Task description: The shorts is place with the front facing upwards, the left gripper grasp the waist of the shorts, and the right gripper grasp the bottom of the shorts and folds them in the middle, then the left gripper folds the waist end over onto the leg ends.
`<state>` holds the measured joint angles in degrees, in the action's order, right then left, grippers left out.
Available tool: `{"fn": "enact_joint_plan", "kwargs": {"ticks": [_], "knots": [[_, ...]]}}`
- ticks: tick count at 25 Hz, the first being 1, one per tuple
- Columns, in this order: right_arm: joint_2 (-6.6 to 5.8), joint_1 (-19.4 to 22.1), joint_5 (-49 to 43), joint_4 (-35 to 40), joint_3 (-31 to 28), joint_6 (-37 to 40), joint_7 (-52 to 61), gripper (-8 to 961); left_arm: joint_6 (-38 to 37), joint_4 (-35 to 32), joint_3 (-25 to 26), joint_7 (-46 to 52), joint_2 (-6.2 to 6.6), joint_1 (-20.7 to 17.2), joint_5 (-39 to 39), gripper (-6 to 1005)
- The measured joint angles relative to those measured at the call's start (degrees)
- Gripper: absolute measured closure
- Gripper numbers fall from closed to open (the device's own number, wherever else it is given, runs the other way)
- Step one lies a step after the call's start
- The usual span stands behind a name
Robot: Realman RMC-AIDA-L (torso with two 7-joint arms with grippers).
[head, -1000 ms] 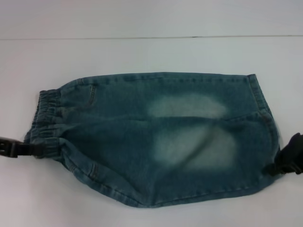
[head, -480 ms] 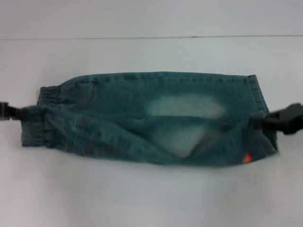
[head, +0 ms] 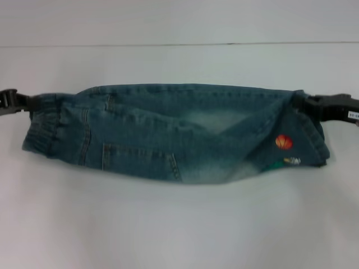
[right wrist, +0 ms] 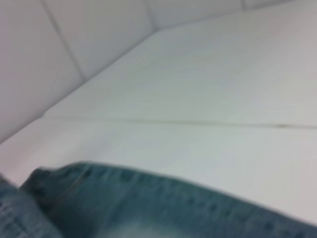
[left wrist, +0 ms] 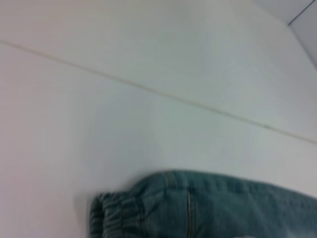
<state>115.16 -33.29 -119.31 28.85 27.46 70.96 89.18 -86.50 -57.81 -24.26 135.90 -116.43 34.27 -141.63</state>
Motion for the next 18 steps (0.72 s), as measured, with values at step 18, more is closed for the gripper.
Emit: {"fn": "enact_joint_plan", "kwargs": {"ticks": [18], "knots": [[1.57,-1.42,8.58,-3.51,0.71,-12.16,-3.04,892,13.26,4.36,-0.8,-0.67,-1.49,-0.62,4.27,947]]}}
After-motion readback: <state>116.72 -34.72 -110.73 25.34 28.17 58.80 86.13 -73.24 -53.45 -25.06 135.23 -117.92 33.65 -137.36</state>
